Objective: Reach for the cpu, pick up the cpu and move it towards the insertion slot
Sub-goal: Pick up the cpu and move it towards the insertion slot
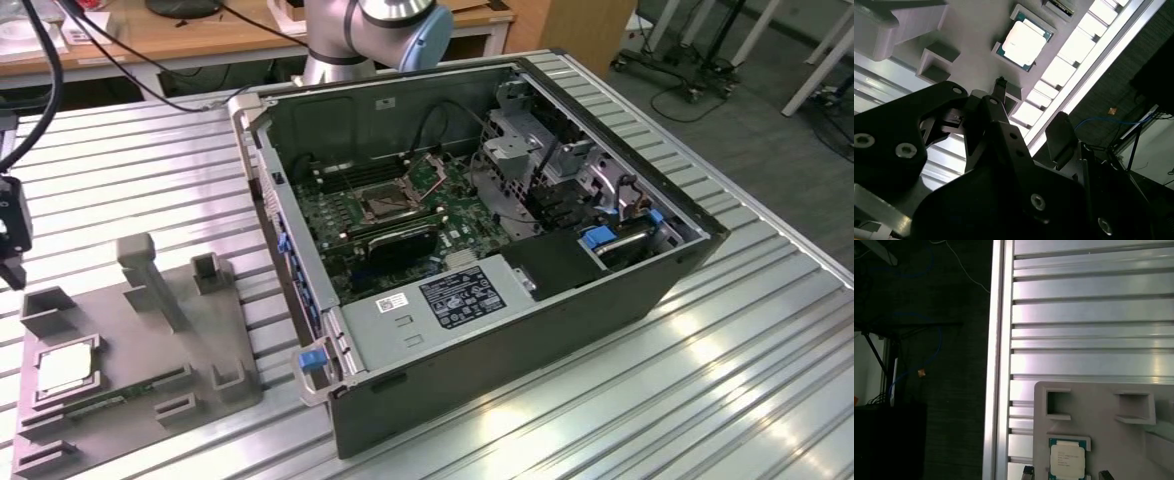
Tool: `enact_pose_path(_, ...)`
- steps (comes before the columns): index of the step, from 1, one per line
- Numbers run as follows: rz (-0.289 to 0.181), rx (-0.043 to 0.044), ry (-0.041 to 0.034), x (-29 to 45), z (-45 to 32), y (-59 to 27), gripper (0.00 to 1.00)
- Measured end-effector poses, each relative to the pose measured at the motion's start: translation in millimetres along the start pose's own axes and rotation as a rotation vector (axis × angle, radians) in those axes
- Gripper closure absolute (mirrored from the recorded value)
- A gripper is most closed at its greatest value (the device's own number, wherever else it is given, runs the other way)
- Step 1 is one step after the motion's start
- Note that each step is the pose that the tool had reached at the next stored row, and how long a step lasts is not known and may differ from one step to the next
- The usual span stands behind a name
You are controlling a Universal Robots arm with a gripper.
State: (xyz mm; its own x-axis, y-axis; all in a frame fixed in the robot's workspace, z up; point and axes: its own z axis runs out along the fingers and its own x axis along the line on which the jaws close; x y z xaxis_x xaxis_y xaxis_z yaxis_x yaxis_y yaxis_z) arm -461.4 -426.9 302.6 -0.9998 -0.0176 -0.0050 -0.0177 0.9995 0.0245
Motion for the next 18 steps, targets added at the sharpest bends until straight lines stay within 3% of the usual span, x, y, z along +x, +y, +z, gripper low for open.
enact_pose_path(4, 0.0, -0.0014, -0.0002, 0.0, 4.6, -0.2, 0.41)
enact_pose_path(8, 0.0, -0.0141, -0.0007, 0.0, 7.9, -0.3, 0.41)
enact_pose_path(18, 0.0, -0.0141, -0.0011, 0.2, 20.3, -4.8, 0.41)
